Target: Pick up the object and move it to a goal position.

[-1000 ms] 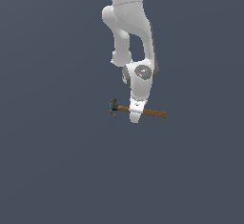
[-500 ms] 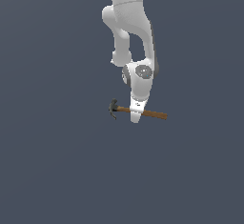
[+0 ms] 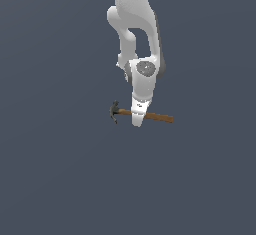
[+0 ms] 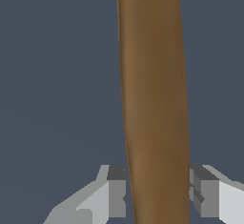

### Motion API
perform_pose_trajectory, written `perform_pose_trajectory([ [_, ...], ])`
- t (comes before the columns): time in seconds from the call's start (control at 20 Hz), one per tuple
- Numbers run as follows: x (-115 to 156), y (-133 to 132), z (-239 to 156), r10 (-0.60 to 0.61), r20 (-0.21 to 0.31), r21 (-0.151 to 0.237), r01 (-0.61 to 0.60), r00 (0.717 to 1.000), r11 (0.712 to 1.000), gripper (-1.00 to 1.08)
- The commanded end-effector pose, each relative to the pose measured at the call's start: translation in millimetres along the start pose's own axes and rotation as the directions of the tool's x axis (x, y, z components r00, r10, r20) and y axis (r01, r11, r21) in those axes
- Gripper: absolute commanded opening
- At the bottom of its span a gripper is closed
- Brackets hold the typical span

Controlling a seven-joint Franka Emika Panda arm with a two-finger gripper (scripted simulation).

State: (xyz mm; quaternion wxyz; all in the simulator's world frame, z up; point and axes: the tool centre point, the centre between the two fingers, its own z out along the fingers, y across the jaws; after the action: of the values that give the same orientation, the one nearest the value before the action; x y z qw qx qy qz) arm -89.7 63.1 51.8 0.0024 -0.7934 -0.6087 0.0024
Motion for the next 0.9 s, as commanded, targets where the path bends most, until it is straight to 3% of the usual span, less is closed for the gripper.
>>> perform_pose_trajectory([
  [0.0,-9.4,6.4,-18.4,0.000,-0.001,-0.004,0.000,1.000,1.000,-1.00],
  [0.85,-102.7,59.1,-186.8,0.004,-0.005,-0.005,-0.004,1.000,1.000,-1.00],
])
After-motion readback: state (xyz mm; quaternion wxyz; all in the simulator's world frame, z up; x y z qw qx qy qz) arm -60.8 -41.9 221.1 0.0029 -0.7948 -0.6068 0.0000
